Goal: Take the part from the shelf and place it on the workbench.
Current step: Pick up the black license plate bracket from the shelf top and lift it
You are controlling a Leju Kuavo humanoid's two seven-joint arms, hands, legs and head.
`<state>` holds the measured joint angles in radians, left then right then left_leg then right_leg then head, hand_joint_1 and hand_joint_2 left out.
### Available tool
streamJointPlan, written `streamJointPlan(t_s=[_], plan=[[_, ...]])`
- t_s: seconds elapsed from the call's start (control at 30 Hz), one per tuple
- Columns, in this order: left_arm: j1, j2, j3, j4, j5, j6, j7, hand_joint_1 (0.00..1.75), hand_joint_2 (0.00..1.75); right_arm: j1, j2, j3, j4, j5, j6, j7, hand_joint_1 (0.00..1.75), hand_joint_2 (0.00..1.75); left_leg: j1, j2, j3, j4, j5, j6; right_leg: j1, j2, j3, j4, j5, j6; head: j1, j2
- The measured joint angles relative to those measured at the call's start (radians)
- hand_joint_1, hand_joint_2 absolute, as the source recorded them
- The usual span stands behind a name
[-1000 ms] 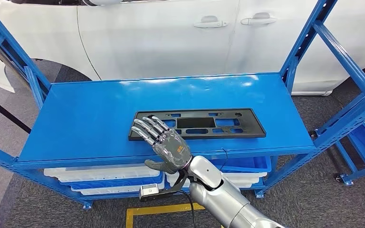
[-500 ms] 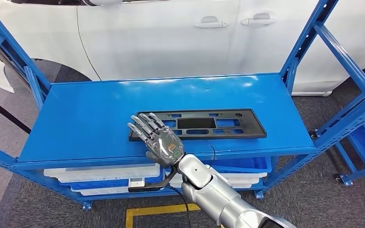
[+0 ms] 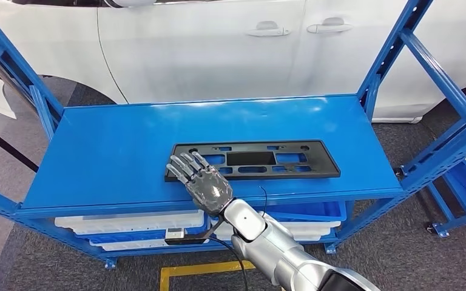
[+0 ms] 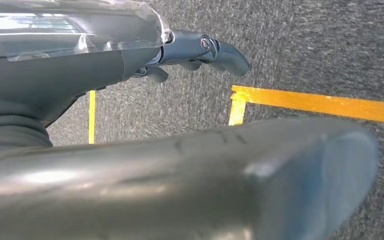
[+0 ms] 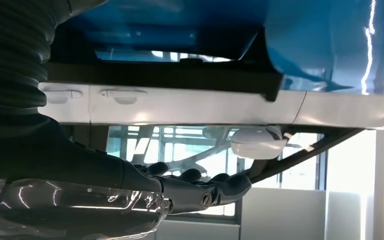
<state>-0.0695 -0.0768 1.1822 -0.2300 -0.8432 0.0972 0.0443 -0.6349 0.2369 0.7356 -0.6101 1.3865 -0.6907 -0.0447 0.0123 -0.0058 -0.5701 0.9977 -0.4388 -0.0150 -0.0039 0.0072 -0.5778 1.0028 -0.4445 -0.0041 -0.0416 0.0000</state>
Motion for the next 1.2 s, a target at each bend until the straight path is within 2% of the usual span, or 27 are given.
streamJointPlan(t_s=[0.07,0.1,0.13,0.2,0.23,0.27,0.3,0.37,0.4,0.43,0.47,0.57,0.6,0.63,0.7,0.73,0.77,0.8,0.83,0.9,0.93,0.97,1.07,1.1,1.13,1.2], plan=[[0.001,0.0,0.0,0.0,-0.002,-0.001,0.0,0.0,0.0,-0.003,0.002,0.0,0.02,0.007,-0.001,0.008,0.0,1.75,0.002,0.0,0.001,-0.004,0.004,0.014,-0.001,-0.001,-0.002,0.006,-0.007,0.011,0.0,0.0],[0.001,0.0,0.0,0.0,-0.004,-0.002,0.0,0.0,0.0,-0.006,0.002,0.0,0.031,0.011,-0.001,0.013,0.0,1.75,0.004,0.001,0.002,-0.008,0.006,0.021,-0.002,-0.001,-0.011,0.029,-0.023,0.015,0.0,0.0],[0.0,0.0,-0.001,0.0,-0.006,-0.003,0.0,0.0,0.0,-0.009,0.002,-0.001,0.042,0.013,-0.002,0.019,0.0,1.75,0.006,0.002,0.003,-0.01,0.008,0.027,-0.002,-0.001,-0.031,0.073,-0.05,0.018,0.0,0.0],[0.0,0.0,-0.002,0.0,-0.01,-0.005,0.0,0.0,0.0,-0.013,0.001,-0.003,0.063,0.015,-0.004,0.029,0.0,1.75,0.003,0.003,0.002,-0.01,0.008,0.033,-0.002,-0.002,-0.098,0.213,-0.116,0.021,0.0,0.0],[0.0,0.0,-0.003,0.0,-0.011,-0.005,0.0,0.0,0.0,-0.014,0.001,-0.005,0.072,0.016,-0.007,0.034,0.0,1.75,0.002,0.003,0.002,-0.01,0.008,0.034,-0.002,-0.002,-0.128,0.274,-0.134,0.021,0.0,0.0],[0.0,0.0,-0.004,0.0,-0.013,-0.006,0.0,0.0,0.0,-0.014,0.0,-0.009,0.078,0.016,-0.009,0.038,0.0,1.75,0.001,0.003,0.002,-0.009,0.007,0.035,-0.002,-0.002,-0.144,0.301,-0.134,0.021,0.0,0.0],[0.0,0.0,-0.006,0.0,-0.015,-0.007,0.0,0.0,0.0,-0.015,0.0,-0.012,0.083,0.016,-0.011,0.042,0.0,1.75,0.0,0.002,0.004,-0.009,0.007,0.035,-0.002,-0.002,-0.139,0.287,-0.114,0.019,0.0,0.0],[0.0,0.0,-0.011,0.0,-0.02,-0.008,0.001,0.0,0.0,-0.02,0.0,-0.021,0.089,0.018,-0.011,0.048,0.0,1.75,-0.003,0.001,0.009,-0.008,0.004,0.033,-0.001,-0.003,-0.076,0.154,-0.041,0.009,0.0,0.0],[0.0,0.0,-0.014,0.0,-0.021,-0.009,0.001,0.0,0.0,-0.023,0.0,-0.026,0.091,0.02,-0.011,0.051,0.0,1.75,-0.006,0.001,0.009,-0.006,0.002,0.031,0.001,-0.004,-0.043,0.083,-0.014,0.003,0.0,0.0],[0.0,0.0,-0.016,0.0,-0.023,-0.011,0.001,0.0,0.0,-0.026,0.0,-0.032,0.093,0.022,-0.011,0.053,0.0,1.75,-0.007,0.0,0.008,-0.005,0.001,0.027,0.003,-0.004,-0.02,0.032,0.003,-0.001,0.0,0.0],[0.0,0.0,-0.018,0.0,-0.025,-0.012,0.001,0.0,0.0,-0.028,0.0,-0.038,0.095,0.025,-0.011,0.055,0.0,1.75,-0.009,0.0,0.007,-0.004,0.0,0.022,0.006,-0.005,-0.01,0.008,0.007,-0.005,0.0,0.0],[-0.001,0.003,-0.02,0.0,-0.028,-0.013,0.001,0.0,0.0,-0.034,0.0,-0.051,0.099,0.03,-0.011,0.057,0.0,1.75,-0.008,0.002,0.004,0.005,-0.006,0.004,0.005,-0.003,-0.009,-0.003,0.01,-0.016,0.0,0.0],[-0.002,0.004,-0.021,0.0,-0.028,-0.013,0.001,0.0,0.0,-0.035,0.0,-0.054,0.1,0.031,-0.011,0.058,0.0,1.75,-0.007,0.002,-0.003,0.027,-0.02,-0.002,0.002,-0.004,-0.007,-0.006,0.012,-0.02,0.0,0.0],[-0.002,0.005,-0.021,0.0,-0.029,-0.014,0.001,0.0,0.0,-0.036,0.001,-0.057,0.101,0.033,-0.011,0.06,0.0,1.75,-0.006,0.002,-0.021,0.069,-0.045,-0.008,-0.001,-0.005,-0.004,-0.01,0.014,-0.024,0.0,0.0],[-0.002,0.006,-0.022,0.001,-0.031,-0.015,0.001,0.0,0.0,-0.037,0.002,-0.062,0.106,0.041,-0.011,0.07,0.0,1.75,-0.001,0.003,-0.08,0.198,-0.112,-0.017,-0.003,-0.006,-0.004,-0.01,0.014,-0.028,0.0,0.0],[-0.001,0.006,-0.022,0.001,-0.033,-0.015,0.0,0.0,0.0,-0.038,0.002,-0.065,0.11,0.046,-0.011,0.077,0.0,1.75,0.001,0.003,-0.109,0.258,-0.135,-0.02,-0.002,-0.006,-0.004,-0.009,0.013,-0.028,0.0,0.0],[-0.001,0.007,-0.022,0.001,-0.036,-0.017,0.0,0.0,0.0,-0.039,0.002,-0.068,0.114,0.051,-0.011,0.086,0.0,1.75,0.002,0.003,-0.126,0.289,-0.14,-0.023,-0.002,-0.006,-0.004,-0.009,0.013,-0.028,0.0,0.0],[-0.001,0.008,-0.023,0.001,-0.039,-0.018,-0.001,0.0,0.0,-0.042,0.002,-0.072,0.12,0.057,-0.011,0.096,0.0,1.75,0.003,0.003,-0.124,0.283,-0.125,-0.024,-0.002,-0.005,-0.004,-0.008,0.012,-0.027,0.0,0.0],[-0.001,0.009,-0.023,0.001,-0.041,-0.02,-0.002,0.0,0.0,-0.047,0.002,-0.076,0.126,0.066,-0.011,0.11,0.0,1.75,0.004,0.003,-0.102,0.233,-0.091,-0.023,-0.002,-0.005,-0.002,-0.008,0.011,-0.026,0.0,0.0],[-0.003,0.01,-0.024,0.001,-0.045,-0.023,-0.003,0.0,0.0,-0.061,0.002,-0.083,0.14,0.09,-0.011,0.145,0.0,1.75,0.004,0.003,-0.032,0.083,-0.022,-0.018,0.0,-0.004,0.001,-0.006,0.009,-0.02,0.0,0.0],[-0.005,0.011,-0.024,0.001,-0.047,-0.024,-0.003,0.0,0.0,-0.069,0.001,-0.086,0.149,0.106,-0.01,0.168,0.0,1.75,0.003,0.002,-0.007,0.028,-0.004,-0.012,0.002,-0.003,0.0,-0.005,0.008,-0.015,0.0,0.0],[-0.005,0.011,-0.025,0.001,-0.049,-0.025,-0.003,0.0,0.0,-0.076,-0.001,-0.088,0.158,0.122,-0.009,0.193,0.0,1.75,0.001,0.001,0.004,0.002,0.002,-0.006,0.003,-0.002,-0.002,-0.004,0.009,-0.01,0.0,0.0],[-0.005,0.012,-0.025,0.001,-0.051,-0.025,-0.003,0.0,0.0,-0.098,-0.019,-0.099,0.186,0.162,0.002,0.278,0.0,1.75,-0.001,0.0,0.003,-0.005,0.005,0.015,0.002,-0.002,-0.005,-0.003,0.009,0.006,0.0,0.0],[-0.005,0.012,-0.025,0.001,-0.051,-0.025,-0.003,0.0,0.0,-0.105,-0.029,-0.105,0.193,0.168,0.005,0.297,0.0,1.75,0.0,0.0,0.004,-0.007,0.007,0.022,0.001,-0.002,-0.01,0.01,-0.002,0.012,0.0,0.0],[-0.005,0.012,-0.025,0.001,-0.051,-0.025,-0.003,0.0,0.0,-0.112,-0.041,-0.111,0.2,0.171,0.008,0.309,0.0,1.75,0.001,0.0,0.004,-0.011,0.01,0.03,0.001,-0.002,-0.024,0.044,-0.024,0.016,0.0,0.0],[-0.005,0.012,-0.025,0.001,-0.052,-0.025,-0.004,0.0,0.0,-0.12,-0.06,-0.119,0.213,0.173,0.008,0.315,0.0,1.75,0.0,0.001,0.003,-0.012,0.012,0.038,0.0,-0.003,-0.084,0.171,-0.091,0.021,0.0,0.0]])
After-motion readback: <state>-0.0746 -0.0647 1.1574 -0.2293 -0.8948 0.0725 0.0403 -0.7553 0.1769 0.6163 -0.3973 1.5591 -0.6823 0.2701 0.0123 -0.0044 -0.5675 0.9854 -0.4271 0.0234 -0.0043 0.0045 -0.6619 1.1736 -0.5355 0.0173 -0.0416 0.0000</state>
